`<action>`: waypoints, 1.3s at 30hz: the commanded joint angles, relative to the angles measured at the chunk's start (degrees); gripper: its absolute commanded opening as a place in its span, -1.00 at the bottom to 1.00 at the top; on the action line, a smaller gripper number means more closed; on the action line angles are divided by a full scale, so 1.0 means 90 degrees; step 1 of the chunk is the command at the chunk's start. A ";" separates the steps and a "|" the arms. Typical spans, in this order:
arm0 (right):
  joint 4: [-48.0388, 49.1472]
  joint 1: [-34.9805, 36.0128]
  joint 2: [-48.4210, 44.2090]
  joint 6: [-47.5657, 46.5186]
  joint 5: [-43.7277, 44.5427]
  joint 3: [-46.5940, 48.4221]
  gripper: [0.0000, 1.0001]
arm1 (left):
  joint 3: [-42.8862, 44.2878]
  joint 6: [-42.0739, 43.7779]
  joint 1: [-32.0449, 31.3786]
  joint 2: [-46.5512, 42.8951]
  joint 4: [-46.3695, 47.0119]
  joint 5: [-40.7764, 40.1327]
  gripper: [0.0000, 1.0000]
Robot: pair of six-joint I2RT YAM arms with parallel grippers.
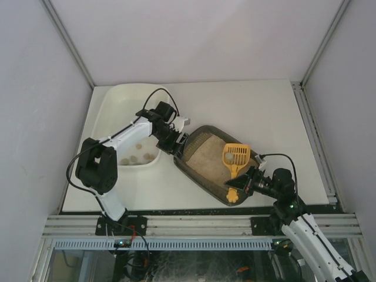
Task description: Clean the litter box
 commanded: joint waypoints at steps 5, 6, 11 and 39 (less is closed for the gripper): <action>-0.0146 -0.0242 0.0215 -0.0448 -0.0117 0.0501 -1.00 | 0.0232 -0.0071 -0.0025 -0.0292 0.0248 0.0289 0.53; 0.0031 -0.0149 0.0178 -0.0338 -0.0057 0.0475 -1.00 | 0.0209 -0.0087 -0.0025 -0.0309 0.0276 0.0301 0.53; -0.0082 -0.0170 0.0266 -0.0395 -0.0030 0.0493 -1.00 | 0.0230 0.0036 -0.0025 -0.0509 0.0195 0.0390 0.53; 0.0919 0.1423 0.5951 -0.2354 -0.0071 0.4686 -1.00 | 0.3080 -0.0490 0.4914 -0.1596 -0.1515 0.1088 0.55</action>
